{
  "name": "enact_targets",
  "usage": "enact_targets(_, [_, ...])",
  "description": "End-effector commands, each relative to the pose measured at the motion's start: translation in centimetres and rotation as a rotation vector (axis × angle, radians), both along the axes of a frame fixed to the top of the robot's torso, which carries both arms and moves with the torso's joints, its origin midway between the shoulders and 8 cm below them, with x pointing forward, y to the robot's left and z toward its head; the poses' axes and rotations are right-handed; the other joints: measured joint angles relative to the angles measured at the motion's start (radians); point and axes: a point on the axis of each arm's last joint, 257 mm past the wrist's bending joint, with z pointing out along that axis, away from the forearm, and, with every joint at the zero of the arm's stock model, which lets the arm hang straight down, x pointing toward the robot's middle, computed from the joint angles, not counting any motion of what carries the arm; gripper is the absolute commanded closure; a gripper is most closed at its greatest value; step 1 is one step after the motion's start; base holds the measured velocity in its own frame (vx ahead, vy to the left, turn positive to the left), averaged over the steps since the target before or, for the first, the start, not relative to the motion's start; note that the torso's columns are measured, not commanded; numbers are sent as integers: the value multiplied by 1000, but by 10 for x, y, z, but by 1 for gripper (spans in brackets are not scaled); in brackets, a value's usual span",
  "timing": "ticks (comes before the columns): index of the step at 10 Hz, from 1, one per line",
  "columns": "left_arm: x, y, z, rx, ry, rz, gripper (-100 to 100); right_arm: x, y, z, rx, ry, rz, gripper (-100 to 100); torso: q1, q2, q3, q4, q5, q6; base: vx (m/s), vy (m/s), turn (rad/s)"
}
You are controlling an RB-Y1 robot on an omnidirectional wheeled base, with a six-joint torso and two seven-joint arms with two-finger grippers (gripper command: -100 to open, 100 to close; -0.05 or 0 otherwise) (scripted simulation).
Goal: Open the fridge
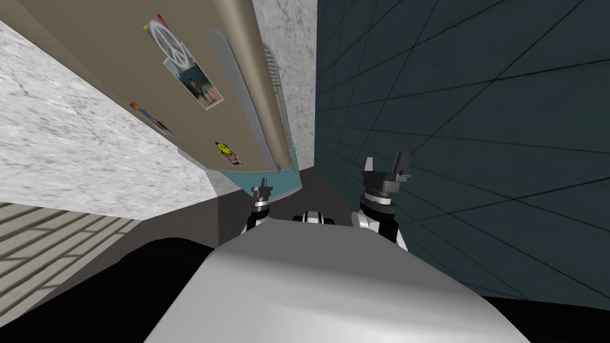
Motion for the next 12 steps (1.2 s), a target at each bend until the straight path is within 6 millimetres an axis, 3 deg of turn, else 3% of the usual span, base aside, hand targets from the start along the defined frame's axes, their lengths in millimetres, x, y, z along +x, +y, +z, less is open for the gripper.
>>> enact_targets(1, [-4, -14, 5, -1, -13, -68, 100, 0, 0, 0, 0, 0, 0, 0, 0, 4, 2, 1, 0, 0, -351, 139, -136])
enact_targets(6, [-8, -25, 8, -3, -19, -117, 100, 0, 0, 0, 0, 0, 0, 0, 1, 2, 2, 1, 0, -1, -234, 125, -66])
enact_targets(7, [-3, -24, 0, -9, -6, -111, -100, 0, 0, 0, 0, 0, 0, 0, -3, -4, -2, -1, -1, 0, 46, -14, -49])
enact_targets(11, [11, -24, -20, -23, 26, -97, -100, 0, 0, 0, 0, 0, 0, 0, 1, 0, 0, 0, 0, 0, 181, -44, -45])
enact_targets(12, [8, -24, -15, -21, 17, -99, -100, 0, 0, 0, 0, 0, 0, 0, 3, 0, 0, 0, 1, 2, 75, -24, -9])
